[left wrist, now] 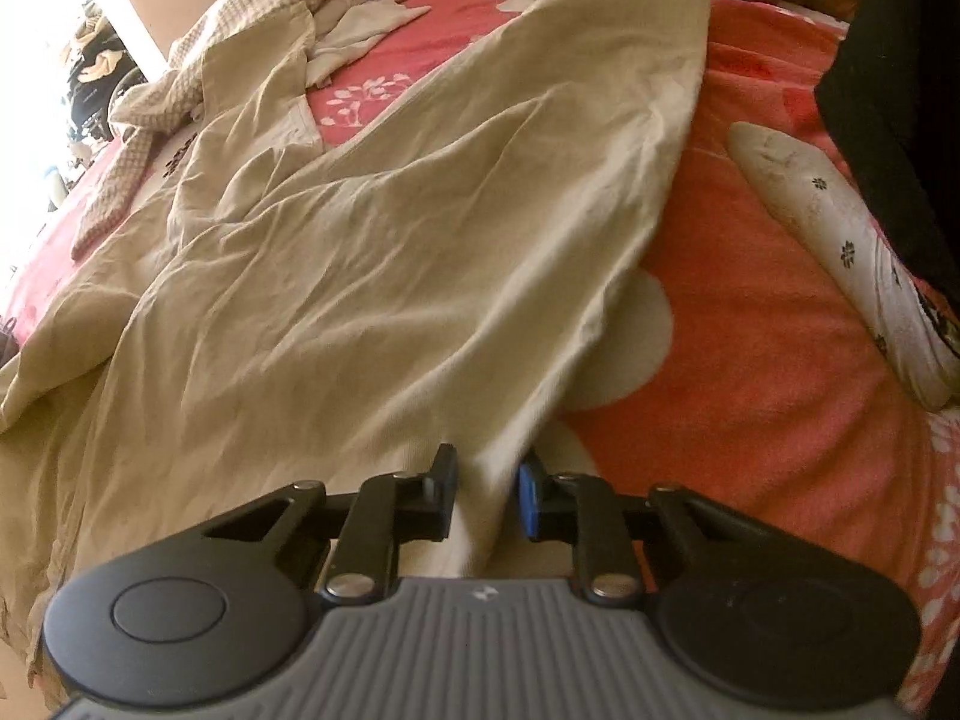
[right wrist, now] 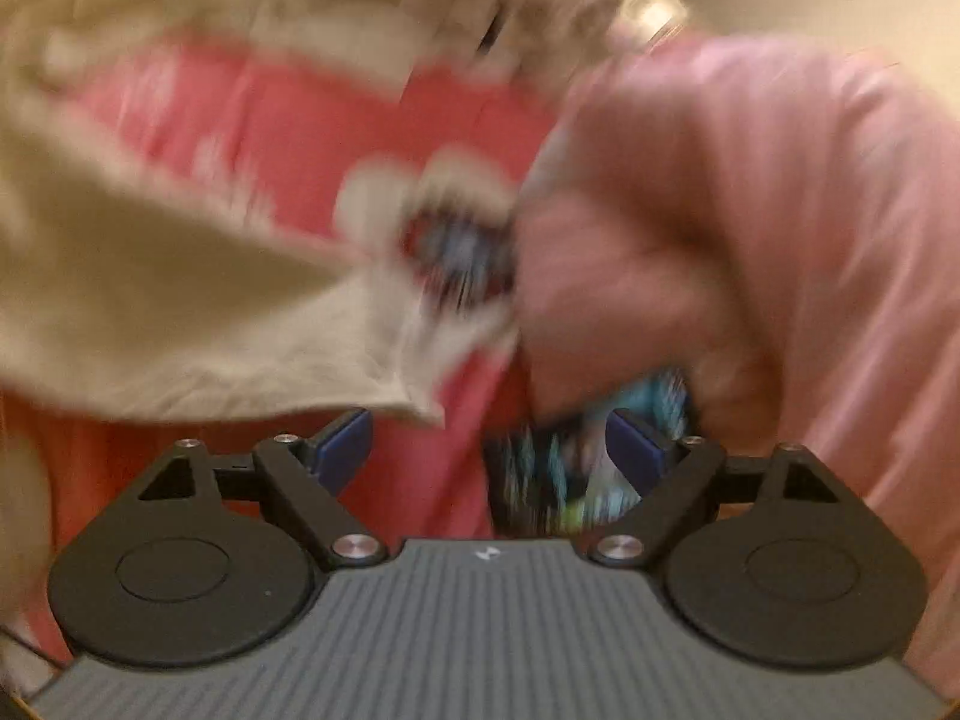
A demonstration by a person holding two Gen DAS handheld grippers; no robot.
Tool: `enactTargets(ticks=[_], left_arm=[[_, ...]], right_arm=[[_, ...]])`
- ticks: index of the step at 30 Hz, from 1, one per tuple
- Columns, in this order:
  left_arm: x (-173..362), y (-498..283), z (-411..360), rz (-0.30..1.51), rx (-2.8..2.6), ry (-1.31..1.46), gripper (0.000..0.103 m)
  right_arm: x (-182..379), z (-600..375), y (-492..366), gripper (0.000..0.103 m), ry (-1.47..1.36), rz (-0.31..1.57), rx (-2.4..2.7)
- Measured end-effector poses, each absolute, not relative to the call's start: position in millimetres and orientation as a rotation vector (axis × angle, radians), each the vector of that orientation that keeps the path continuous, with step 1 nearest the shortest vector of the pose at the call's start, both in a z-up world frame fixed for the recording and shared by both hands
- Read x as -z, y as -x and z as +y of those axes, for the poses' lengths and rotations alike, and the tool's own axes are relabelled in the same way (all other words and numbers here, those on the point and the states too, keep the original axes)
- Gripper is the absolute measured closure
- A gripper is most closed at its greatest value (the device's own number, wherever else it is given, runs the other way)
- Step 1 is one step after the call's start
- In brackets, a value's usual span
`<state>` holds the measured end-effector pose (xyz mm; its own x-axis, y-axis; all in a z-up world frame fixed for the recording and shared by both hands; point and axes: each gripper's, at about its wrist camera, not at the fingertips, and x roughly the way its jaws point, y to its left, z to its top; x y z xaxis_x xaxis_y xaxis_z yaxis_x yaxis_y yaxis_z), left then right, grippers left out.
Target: Fold clothes
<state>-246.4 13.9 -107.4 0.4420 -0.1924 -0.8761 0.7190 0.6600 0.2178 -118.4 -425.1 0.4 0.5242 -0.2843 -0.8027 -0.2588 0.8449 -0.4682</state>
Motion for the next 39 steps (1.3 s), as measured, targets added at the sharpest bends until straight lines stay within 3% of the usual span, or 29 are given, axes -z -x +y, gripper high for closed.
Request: enactTargets(ticks=[5, 9, 12, 16, 17, 19, 20, 23, 24, 27, 35, 39], left_arm=[[106, 245, 14, 0.966, 0.606, -0.611, 0.085], [105, 243, 15, 0.971, 0.592, -0.583, 0.088], [105, 243, 13, 0.963, 0.573, -0.574, 0.092], [103, 243, 13, 0.956, 0.569, -0.563, 0.095], [101, 244, 14, 0.949, 0.568, -0.560, 0.095], [97, 246, 16, 0.941, 0.571, -0.542, 0.096], [95, 246, 16, 0.938, 0.572, -0.532, 0.096], [91, 245, 19, 0.939, 0.582, -0.507, 0.097], [89, 245, 20, 0.938, 0.589, -0.498, 0.097], [78, 242, 27, 0.918, 0.602, -0.457, 0.099], [9, 215, 81, 0.810, 0.487, -0.168, 0.100], [-10, 224, 88, 0.800, 0.523, -0.130, 0.100]], right_arm=[[4, -451, 128, 0.018, 0.499, 1.165, 0.032], [-6, -486, 137, 0.015, -0.134, 1.079, -0.032], [42, -502, 142, 0.015, -0.641, 1.077, -0.061], [107, -505, 142, 0.020, -0.894, 1.035, 0.052], [120, -505, 143, 0.024, -0.951, 1.020, 0.069], [138, -502, 146, 0.051, -1.038, 1.004, 0.096], [142, -502, 147, 0.055, -1.062, 0.993, 0.112], [145, -503, 151, 0.088, -1.099, 0.954, 0.140], [141, -507, 152, 0.094, -1.111, 0.928, 0.133], [115, -505, 145, 0.097, -1.107, 0.830, 0.096], [-18, -434, 38, 0.098, -0.912, 0.610, -0.195], [-98, -401, 45, 0.098, -0.745, 0.449, -0.338]])
